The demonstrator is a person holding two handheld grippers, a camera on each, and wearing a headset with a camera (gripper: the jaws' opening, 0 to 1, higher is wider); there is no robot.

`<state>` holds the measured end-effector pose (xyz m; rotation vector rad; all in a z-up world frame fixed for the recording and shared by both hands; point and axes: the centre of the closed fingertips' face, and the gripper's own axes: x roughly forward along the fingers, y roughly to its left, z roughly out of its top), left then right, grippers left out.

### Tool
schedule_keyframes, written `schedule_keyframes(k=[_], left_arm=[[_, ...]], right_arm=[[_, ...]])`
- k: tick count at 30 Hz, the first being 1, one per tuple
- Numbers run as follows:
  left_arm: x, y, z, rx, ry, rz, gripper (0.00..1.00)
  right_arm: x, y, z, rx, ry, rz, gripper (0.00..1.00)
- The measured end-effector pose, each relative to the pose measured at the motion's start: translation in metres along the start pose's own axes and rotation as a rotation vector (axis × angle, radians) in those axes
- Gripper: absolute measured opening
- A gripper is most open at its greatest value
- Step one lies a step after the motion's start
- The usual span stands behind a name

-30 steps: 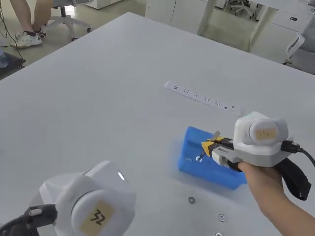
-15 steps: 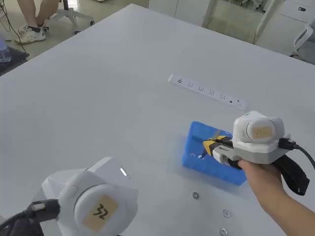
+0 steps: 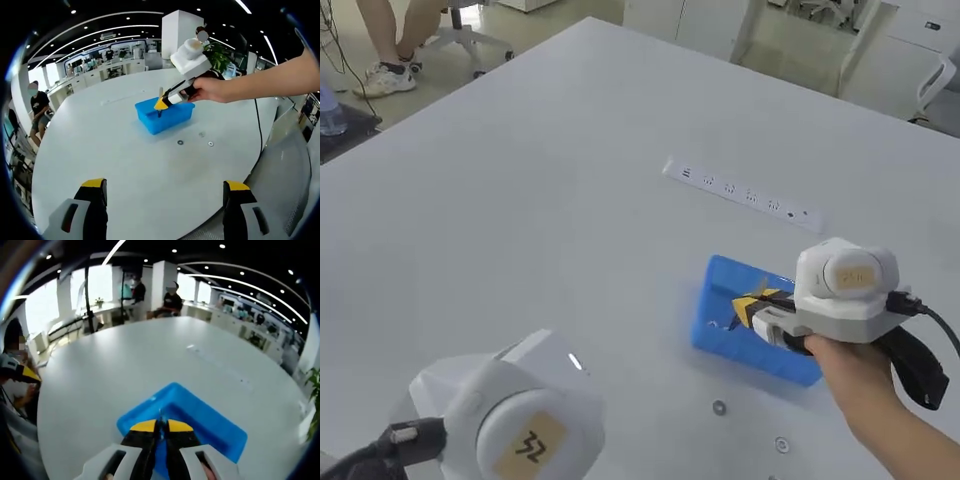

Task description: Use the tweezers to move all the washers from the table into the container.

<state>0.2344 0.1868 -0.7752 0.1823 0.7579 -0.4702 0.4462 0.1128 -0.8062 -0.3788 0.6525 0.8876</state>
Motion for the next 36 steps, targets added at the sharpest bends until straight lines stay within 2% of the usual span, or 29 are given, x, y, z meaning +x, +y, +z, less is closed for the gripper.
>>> schedule_keyframes(k=[2,3,5,16,22,25,29,36], left_arm=[[-0.001,0.000,0.002,0.003,-0.005,0.000,0.99],[-0.002,0.001,0.003,0.005,-0.006,0.000,0.99],[-0.003,0.001,0.004,0.005,-0.013,0.000,0.99],[-0.010,-0.006,0.012,0.034,-0.040,0.007,0.99],[-0.015,-0.008,0.014,0.045,-0.048,0.013,0.99],[-0.019,-0.008,0.017,0.054,-0.058,0.020,0.99],[-0.021,-0.007,0.018,0.061,-0.063,0.027,0.99],[-0.024,-0.010,0.020,0.061,-0.071,0.025,0.99]], right_arm=[[-0.001,-0.003,0.001,0.013,-0.004,-0.008,0.02],[-0.003,-0.003,0.006,0.025,-0.025,-0.006,0.02],[-0.005,0.000,0.008,0.051,-0.018,0.008,0.02],[-0.034,0.004,0.017,-0.007,-0.050,-0.014,0.02],[-0.055,0.004,0.025,0.025,-0.093,-0.015,0.02],[-0.071,0.010,0.031,0.020,-0.110,-0.009,0.02],[-0.085,0.018,0.032,0.005,-0.130,-0.004,0.02],[-0.091,0.034,0.023,0.000,-0.121,0.028,0.02]])
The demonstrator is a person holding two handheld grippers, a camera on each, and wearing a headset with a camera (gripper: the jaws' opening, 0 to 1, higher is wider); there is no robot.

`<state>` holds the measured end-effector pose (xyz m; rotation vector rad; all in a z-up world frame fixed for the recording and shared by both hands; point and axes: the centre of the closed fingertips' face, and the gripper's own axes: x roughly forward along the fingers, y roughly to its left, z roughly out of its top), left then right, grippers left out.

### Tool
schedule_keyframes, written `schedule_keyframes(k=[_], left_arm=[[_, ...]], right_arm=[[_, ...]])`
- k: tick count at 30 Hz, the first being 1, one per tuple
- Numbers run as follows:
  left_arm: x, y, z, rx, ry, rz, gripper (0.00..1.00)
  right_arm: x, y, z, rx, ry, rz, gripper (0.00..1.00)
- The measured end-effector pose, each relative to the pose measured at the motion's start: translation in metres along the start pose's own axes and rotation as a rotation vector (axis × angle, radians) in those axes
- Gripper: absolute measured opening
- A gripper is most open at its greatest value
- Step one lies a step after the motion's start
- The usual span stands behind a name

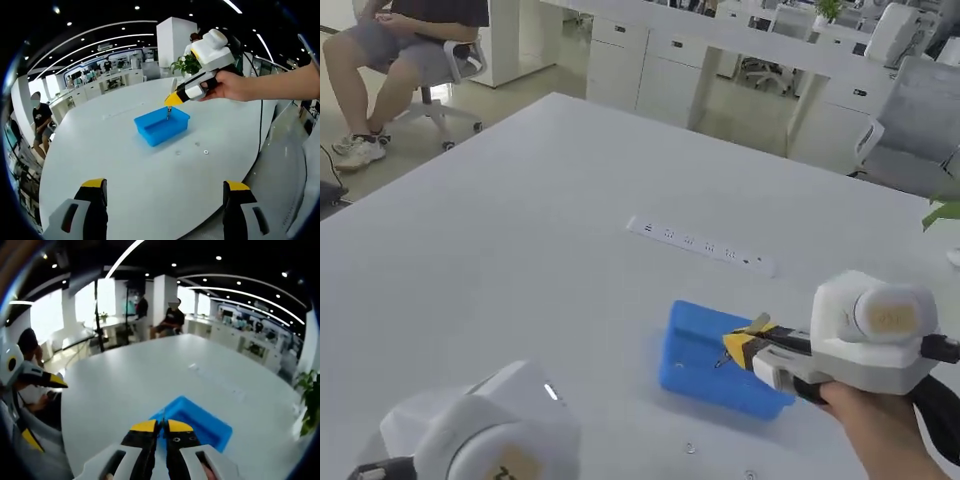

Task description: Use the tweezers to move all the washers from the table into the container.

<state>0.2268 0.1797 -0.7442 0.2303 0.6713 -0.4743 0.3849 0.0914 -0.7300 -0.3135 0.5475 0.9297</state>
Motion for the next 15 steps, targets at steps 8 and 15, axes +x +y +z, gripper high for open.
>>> schedule_keyframes(k=[8,15], left_arm=[[0.001,-0.003,-0.002,-0.004,0.005,-0.003,0.99],[0.002,0.000,-0.003,-0.012,0.010,0.002,0.99]], right_arm=[[0.008,0.019,-0.022,-0.008,0.048,0.035,0.03],[0.019,0.025,-0.042,-0.012,0.077,0.059,0.03]])
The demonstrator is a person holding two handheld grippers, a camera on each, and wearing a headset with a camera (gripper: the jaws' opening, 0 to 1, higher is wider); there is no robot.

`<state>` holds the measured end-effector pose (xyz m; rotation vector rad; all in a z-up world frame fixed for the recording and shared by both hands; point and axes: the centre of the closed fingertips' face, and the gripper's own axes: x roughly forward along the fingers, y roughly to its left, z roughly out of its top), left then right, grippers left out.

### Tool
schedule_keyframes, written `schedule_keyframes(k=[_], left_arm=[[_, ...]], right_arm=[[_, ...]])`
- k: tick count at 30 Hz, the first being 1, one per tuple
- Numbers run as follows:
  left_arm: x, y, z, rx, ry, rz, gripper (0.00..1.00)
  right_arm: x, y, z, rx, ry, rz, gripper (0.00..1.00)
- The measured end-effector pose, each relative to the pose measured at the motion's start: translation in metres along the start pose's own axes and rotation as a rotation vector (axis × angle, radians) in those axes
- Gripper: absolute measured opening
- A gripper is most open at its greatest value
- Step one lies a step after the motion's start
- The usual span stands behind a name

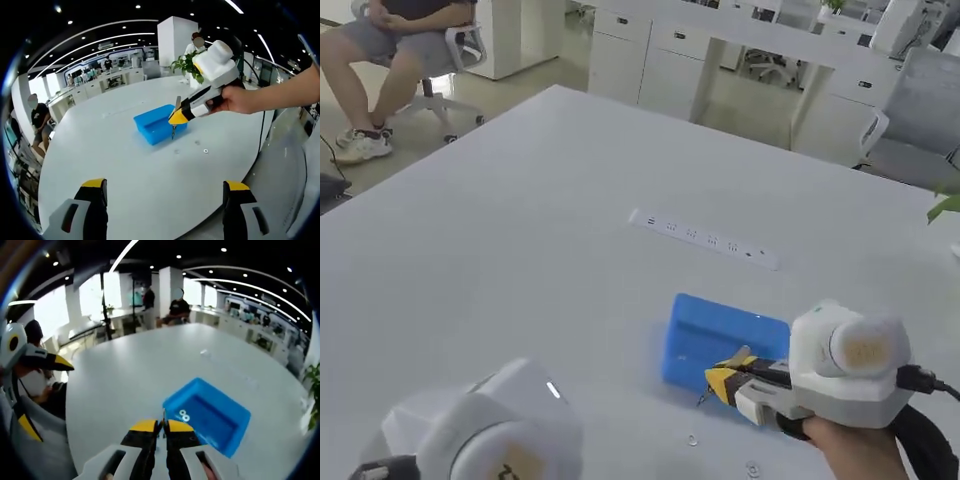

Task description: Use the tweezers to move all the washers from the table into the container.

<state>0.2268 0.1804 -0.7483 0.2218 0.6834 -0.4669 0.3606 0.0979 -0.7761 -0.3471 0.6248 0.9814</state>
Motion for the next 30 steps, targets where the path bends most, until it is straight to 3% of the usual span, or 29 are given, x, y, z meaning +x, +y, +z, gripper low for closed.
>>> schedule_keyframes(k=[13,24,30], left_arm=[[0.002,0.002,-0.003,-0.003,0.015,0.004,0.98],[0.003,0.003,-0.005,-0.002,0.024,0.009,0.98],[0.004,0.002,-0.008,-0.006,0.029,0.005,0.97]], right_arm=[[0.011,0.007,-0.025,0.023,0.058,0.018,0.03],[0.015,0.004,-0.032,-0.004,0.075,0.003,0.03],[0.016,0.003,-0.030,0.029,0.062,0.011,0.03]])
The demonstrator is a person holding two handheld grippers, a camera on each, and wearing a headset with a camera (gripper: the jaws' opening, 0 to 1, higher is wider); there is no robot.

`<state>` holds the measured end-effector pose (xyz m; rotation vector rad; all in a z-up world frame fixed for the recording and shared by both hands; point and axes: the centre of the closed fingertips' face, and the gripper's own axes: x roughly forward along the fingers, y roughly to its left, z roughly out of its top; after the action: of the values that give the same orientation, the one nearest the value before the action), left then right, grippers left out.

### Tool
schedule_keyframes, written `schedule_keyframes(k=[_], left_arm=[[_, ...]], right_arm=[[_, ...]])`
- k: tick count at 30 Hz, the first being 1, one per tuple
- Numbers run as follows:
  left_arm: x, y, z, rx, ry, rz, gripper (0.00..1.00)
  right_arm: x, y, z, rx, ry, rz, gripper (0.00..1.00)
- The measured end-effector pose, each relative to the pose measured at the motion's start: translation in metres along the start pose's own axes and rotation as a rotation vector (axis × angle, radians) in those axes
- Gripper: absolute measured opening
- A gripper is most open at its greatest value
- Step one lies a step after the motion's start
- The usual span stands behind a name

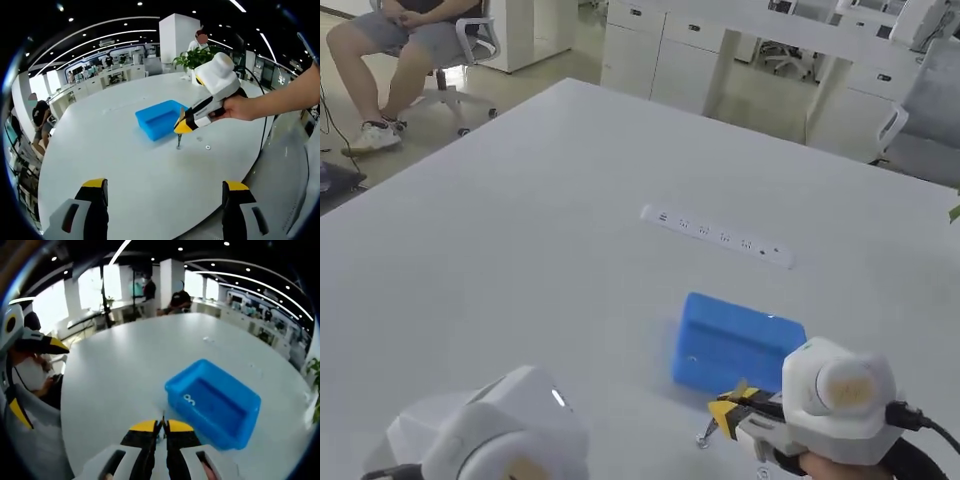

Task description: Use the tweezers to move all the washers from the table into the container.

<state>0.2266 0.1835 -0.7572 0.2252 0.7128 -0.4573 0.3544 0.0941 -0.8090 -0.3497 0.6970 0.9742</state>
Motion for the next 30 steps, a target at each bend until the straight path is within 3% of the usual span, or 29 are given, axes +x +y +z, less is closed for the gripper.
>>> schedule_keyframes(k=[19,30], left_arm=[[-0.0010,0.0021,-0.0017,-0.005,0.003,0.006,0.97],[-0.0007,0.0019,-0.0015,-0.006,-0.001,0.006,0.97]], right_arm=[[0.0004,0.0045,-0.0015,0.000,0.004,0.008,0.03],[0.0025,0.0079,0.0011,-0.050,-0.022,-0.002,0.02]])
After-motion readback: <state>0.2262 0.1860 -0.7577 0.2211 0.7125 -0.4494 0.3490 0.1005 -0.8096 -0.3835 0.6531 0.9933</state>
